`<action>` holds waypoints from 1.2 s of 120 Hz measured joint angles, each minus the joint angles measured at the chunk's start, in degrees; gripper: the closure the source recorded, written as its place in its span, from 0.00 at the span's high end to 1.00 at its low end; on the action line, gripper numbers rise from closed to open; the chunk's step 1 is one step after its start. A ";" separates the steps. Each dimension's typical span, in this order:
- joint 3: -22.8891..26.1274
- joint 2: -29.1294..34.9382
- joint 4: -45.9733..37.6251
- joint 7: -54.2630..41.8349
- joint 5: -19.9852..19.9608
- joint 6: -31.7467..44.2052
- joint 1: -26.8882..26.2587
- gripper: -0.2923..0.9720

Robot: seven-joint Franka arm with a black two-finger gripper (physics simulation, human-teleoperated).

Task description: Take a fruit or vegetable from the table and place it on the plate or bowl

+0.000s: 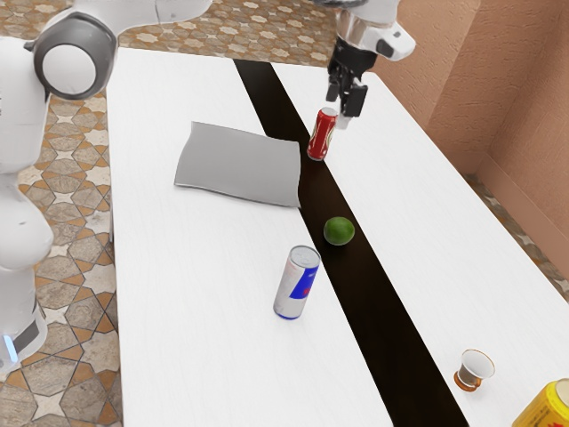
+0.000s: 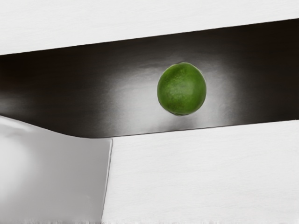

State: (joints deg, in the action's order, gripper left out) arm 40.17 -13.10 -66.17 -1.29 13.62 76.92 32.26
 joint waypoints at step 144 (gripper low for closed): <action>17.75 -28.18 1.56 -3.73 15.73 2.58 2.94 0.77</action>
State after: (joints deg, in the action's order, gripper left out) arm 57.92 -41.29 -64.61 -5.02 29.36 79.51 35.20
